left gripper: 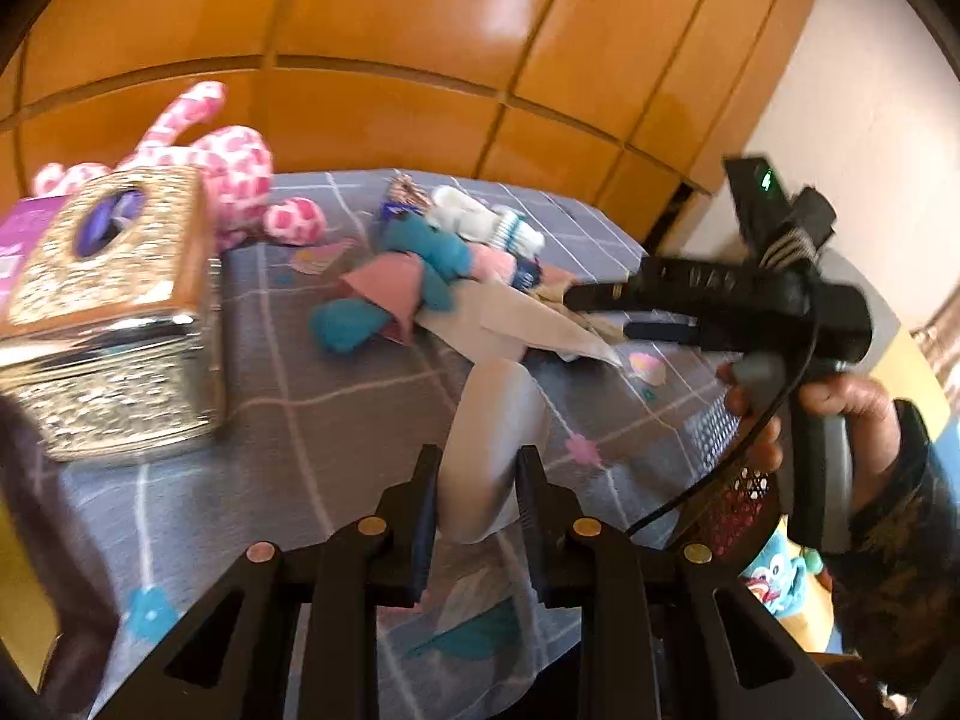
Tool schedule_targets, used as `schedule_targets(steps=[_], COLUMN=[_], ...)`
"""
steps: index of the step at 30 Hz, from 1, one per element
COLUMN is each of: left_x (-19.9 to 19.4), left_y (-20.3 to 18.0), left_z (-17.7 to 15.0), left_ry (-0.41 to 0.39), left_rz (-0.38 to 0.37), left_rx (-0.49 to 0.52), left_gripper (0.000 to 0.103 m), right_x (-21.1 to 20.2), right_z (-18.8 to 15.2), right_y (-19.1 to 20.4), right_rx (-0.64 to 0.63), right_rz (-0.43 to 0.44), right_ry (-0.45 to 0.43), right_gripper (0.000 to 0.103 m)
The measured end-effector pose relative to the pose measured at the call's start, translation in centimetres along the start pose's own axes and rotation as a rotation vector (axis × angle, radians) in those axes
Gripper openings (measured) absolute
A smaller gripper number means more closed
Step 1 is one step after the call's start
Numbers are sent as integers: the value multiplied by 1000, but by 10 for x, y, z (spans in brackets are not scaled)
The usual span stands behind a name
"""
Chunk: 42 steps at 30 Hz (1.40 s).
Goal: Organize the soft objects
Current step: 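Grasp white foam pad with left tool while right tool grasps beige bow-tied cloth, then drop the white pad into the gold tray with left tool while right tool lifts cloth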
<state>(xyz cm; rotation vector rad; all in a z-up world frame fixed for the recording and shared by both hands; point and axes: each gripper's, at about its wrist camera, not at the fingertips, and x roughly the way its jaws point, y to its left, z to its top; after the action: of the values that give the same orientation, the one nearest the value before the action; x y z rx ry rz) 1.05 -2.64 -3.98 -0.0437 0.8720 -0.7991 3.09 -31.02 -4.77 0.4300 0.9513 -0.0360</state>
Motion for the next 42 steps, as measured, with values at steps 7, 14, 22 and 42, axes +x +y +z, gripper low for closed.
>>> schedule_targets(steps=[7,14,22,42], left_x=[-17,-30,-45,-118], left_y=[7,12,17,79], left_z=[-1,-3,-6,-9], left_ry=[-47,-81,-107,-243], left_rz=[6,0,20,177], left_rx=[-17,-39,-55,-199], left_gripper=[25,25,25,25], right_x=[5,3,53,39], right_z=[-8,16,16,26], right_y=[-13,-16,2,-7], right_rx=[150,-6,-263,-110], right_rz=[17,-280,-346,-223], right_ry=[34,96,280,181], right_gripper=[89,85,67,21])
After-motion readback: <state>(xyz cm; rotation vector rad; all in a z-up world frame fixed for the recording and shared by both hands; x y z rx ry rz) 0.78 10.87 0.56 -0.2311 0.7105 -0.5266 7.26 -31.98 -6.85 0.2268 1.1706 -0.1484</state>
